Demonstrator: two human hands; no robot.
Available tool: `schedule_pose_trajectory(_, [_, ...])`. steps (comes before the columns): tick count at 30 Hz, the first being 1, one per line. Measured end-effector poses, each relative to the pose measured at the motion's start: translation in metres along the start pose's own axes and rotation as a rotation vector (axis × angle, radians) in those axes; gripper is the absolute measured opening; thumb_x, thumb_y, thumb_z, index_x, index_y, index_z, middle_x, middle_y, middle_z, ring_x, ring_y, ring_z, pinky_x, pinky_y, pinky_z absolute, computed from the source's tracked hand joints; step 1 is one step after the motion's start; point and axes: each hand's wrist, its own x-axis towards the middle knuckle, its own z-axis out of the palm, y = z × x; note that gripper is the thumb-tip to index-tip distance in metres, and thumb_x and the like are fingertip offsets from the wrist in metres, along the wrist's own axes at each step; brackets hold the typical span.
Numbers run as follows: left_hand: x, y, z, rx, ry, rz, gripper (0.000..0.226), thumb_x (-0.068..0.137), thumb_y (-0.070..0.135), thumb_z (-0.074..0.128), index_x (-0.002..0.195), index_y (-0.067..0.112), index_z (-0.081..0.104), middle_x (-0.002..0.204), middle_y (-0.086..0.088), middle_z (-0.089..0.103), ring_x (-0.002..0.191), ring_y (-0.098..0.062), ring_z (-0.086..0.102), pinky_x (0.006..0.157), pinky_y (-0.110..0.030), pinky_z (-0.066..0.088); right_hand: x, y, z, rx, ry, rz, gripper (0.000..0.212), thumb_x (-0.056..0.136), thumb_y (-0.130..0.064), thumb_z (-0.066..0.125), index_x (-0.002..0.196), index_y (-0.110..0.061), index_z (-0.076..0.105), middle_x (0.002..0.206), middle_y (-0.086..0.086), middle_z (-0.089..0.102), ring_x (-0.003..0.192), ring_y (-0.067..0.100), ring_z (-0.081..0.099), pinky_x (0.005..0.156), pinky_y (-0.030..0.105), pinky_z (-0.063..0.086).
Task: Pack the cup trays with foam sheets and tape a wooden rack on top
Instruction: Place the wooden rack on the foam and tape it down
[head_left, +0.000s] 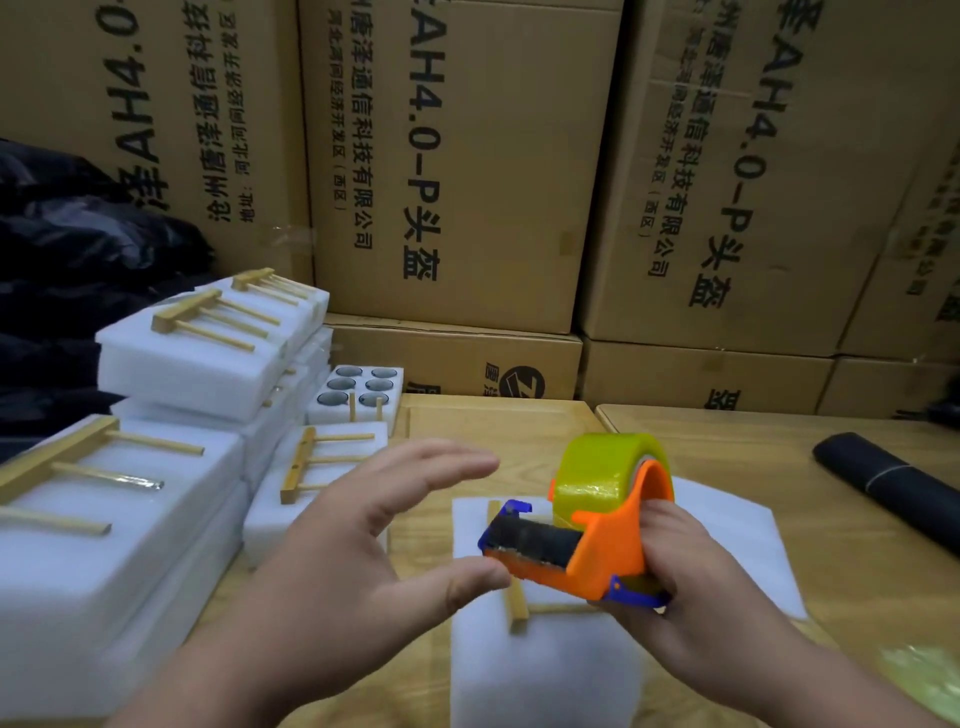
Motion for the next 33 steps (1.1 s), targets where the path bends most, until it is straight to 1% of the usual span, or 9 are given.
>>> schedule_pose_trajectory(2, [0.001, 0.004, 0.002, 0.034, -0.057, 0.031, 0.056, 0.076, 0.067, 0.069, 0.13, 0.056, 0.058, 0.133, 0.036, 0.057, 0.13, 0.008, 0.051, 0.098, -0.008, 0.043, 0.0, 0.003, 0.002, -0.041, -0.001, -0.038, 0.029, 0.092, -0.05, 0.065, 0.118, -0.039, 0.06, 0.121, -0.033, 0.059, 0.12, -0.012, 0.048, 0.106, 0.008, 0.032])
schedule_pose_trajectory(5, [0.003, 0.007, 0.004, 0.081, -0.162, 0.072, 0.045, 0.078, 0.061, 0.074, 0.121, 0.048, 0.07, 0.122, 0.033, 0.063, 0.124, 0.004, 0.055, 0.097, -0.016, 0.045, -0.001, 0.004, 0.003, -0.059, -0.036, -0.047, 0.026, 0.089, -0.041, 0.07, 0.114, -0.032, 0.067, 0.118, -0.023, 0.065, 0.122, -0.009, 0.05, 0.11, 0.011, 0.031])
schedule_pose_trajectory(8, [0.004, 0.008, 0.003, 0.116, -0.202, 0.098, 0.038, 0.077, 0.059, 0.077, 0.113, 0.045, 0.075, 0.114, 0.03, 0.067, 0.12, 0.0, 0.058, 0.099, -0.026, 0.046, 0.0, 0.003, 0.003, -0.066, -0.045, -0.054, 0.024, 0.089, -0.046, 0.067, 0.111, -0.034, 0.067, 0.115, -0.028, 0.062, 0.122, -0.017, 0.045, 0.112, 0.009, 0.026])
schedule_pose_trajectory(12, [0.004, 0.008, 0.001, 0.118, -0.211, 0.114, 0.034, 0.081, 0.06, 0.072, 0.11, 0.043, 0.077, 0.11, 0.03, 0.069, 0.116, -0.001, 0.061, 0.096, -0.035, 0.048, 0.002, 0.0, 0.001, -0.08, -0.056, -0.099, 0.023, 0.088, -0.043, 0.067, 0.109, -0.041, 0.06, 0.112, -0.044, 0.047, 0.12, -0.022, 0.04, 0.112, 0.009, 0.025])
schedule_pose_trajectory(18, [0.004, 0.006, 0.004, 0.113, -0.123, 0.158, 0.016, 0.092, 0.042, 0.065, 0.099, 0.038, 0.079, 0.1, 0.03, 0.071, 0.106, -0.001, 0.066, 0.087, -0.037, 0.054, 0.004, -0.001, -0.004, -0.069, -0.113, -0.097, 0.019, 0.09, -0.048, 0.065, 0.107, -0.044, 0.059, 0.108, -0.036, 0.053, 0.116, -0.017, 0.043, 0.112, 0.012, 0.029])
schedule_pose_trajectory(21, [0.001, 0.003, 0.005, 0.058, -0.106, 0.147, 0.019, 0.087, 0.048, 0.073, 0.102, 0.039, 0.078, 0.104, 0.027, 0.072, 0.106, -0.005, 0.068, 0.087, -0.037, 0.055, 0.004, -0.001, -0.005, -0.039, -0.144, -0.057, 0.021, 0.091, -0.055, 0.064, 0.11, -0.044, 0.061, 0.113, -0.031, 0.059, 0.119, -0.009, 0.049, 0.111, 0.013, 0.032])
schedule_pose_trajectory(24, [0.001, 0.001, 0.006, 0.058, -0.098, 0.151, 0.029, 0.08, 0.055, 0.078, 0.106, 0.044, 0.075, 0.109, 0.028, 0.071, 0.107, -0.002, 0.068, 0.088, -0.034, 0.056, 0.006, -0.004, -0.008, -0.04, -0.181, -0.036, 0.015, 0.092, -0.06, 0.062, 0.103, -0.056, 0.052, 0.109, -0.037, 0.055, 0.115, -0.013, 0.047, 0.107, 0.008, 0.03])
schedule_pose_trajectory(28, [0.002, -0.003, 0.01, 0.048, -0.023, 0.132, 0.022, 0.086, 0.044, 0.071, 0.106, 0.036, 0.079, 0.105, 0.026, 0.074, 0.101, 0.0, 0.07, 0.084, -0.032, 0.058, 0.01, -0.005, -0.01, -0.017, -0.233, -0.003, 0.031, 0.09, -0.063, 0.058, 0.104, -0.036, 0.063, 0.106, -0.018, 0.065, 0.11, -0.002, 0.053, 0.097, 0.006, 0.033])
schedule_pose_trajectory(33, [0.002, -0.01, 0.008, -0.156, 0.052, -0.089, 0.01, 0.089, 0.04, 0.071, 0.091, 0.042, 0.081, 0.097, 0.023, 0.077, 0.099, 0.0, 0.071, 0.082, -0.021, 0.055, 0.022, -0.01, -0.02, 0.022, -0.313, 0.014, 0.034, 0.087, -0.057, 0.065, 0.114, -0.036, 0.064, 0.109, -0.018, 0.065, 0.111, 0.004, 0.057, 0.091, 0.02, 0.046])
